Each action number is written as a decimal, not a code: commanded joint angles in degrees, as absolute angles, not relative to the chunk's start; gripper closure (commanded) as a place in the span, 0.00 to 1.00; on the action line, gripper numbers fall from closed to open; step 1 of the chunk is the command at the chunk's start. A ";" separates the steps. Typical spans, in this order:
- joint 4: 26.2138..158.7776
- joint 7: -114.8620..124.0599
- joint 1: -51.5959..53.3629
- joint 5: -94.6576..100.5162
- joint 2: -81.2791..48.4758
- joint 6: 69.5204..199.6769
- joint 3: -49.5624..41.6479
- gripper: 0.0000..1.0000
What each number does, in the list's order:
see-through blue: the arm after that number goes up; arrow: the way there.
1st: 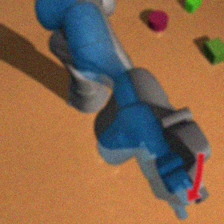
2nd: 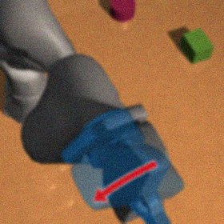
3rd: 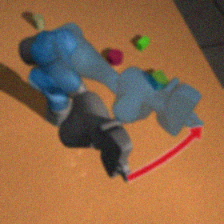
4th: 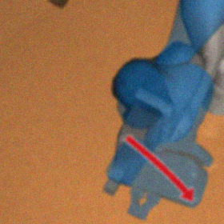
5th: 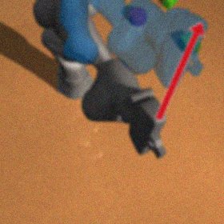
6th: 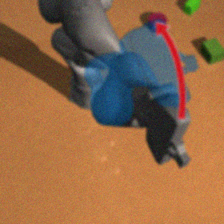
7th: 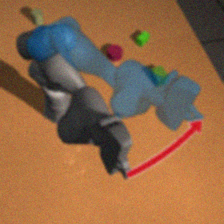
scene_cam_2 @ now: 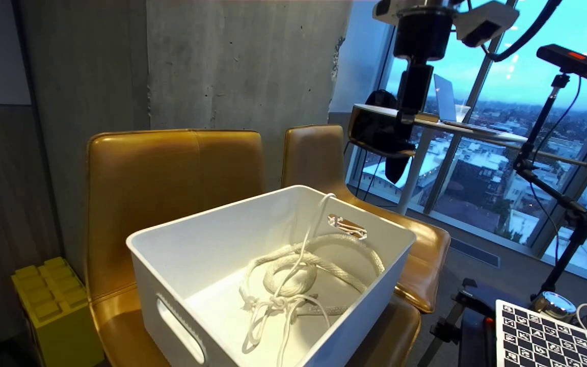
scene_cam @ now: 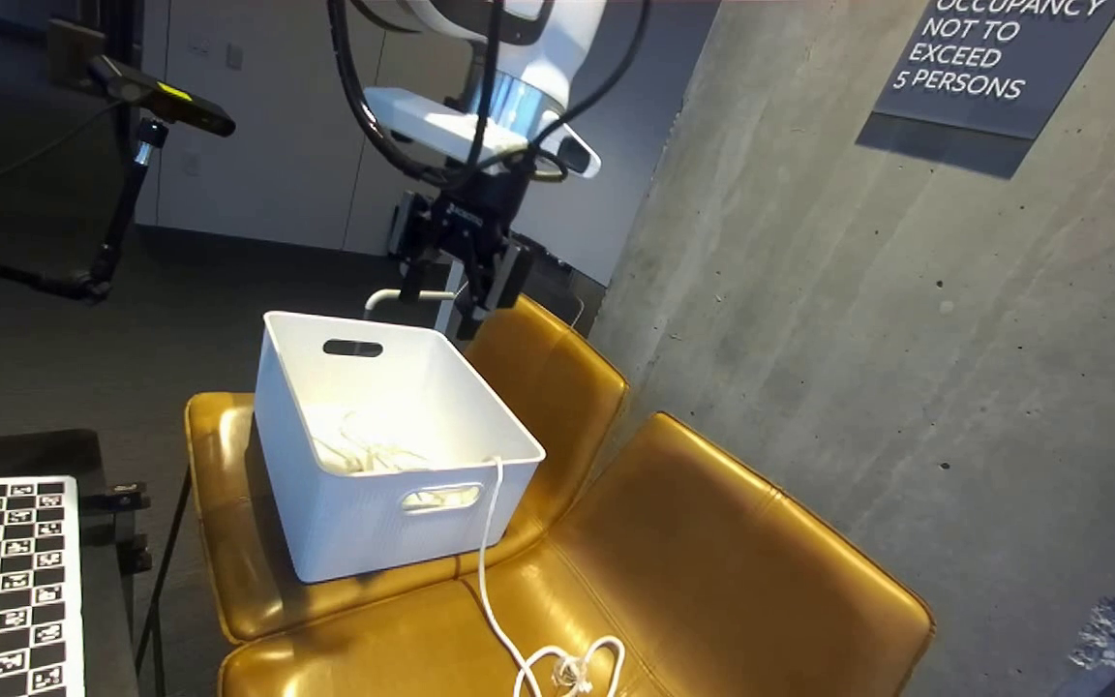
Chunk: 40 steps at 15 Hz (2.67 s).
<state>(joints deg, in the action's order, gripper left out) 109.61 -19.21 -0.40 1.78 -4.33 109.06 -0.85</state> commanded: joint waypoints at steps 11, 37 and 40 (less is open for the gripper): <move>110.89 -43.68 -9.49 4.67 -19.72 133.59 -4.02 0.00; 102.27 -51.38 -8.81 11.13 -39.19 147.90 0.74 0.95; 103.86 -51.36 -9.20 10.31 -35.48 146.63 1.29 1.00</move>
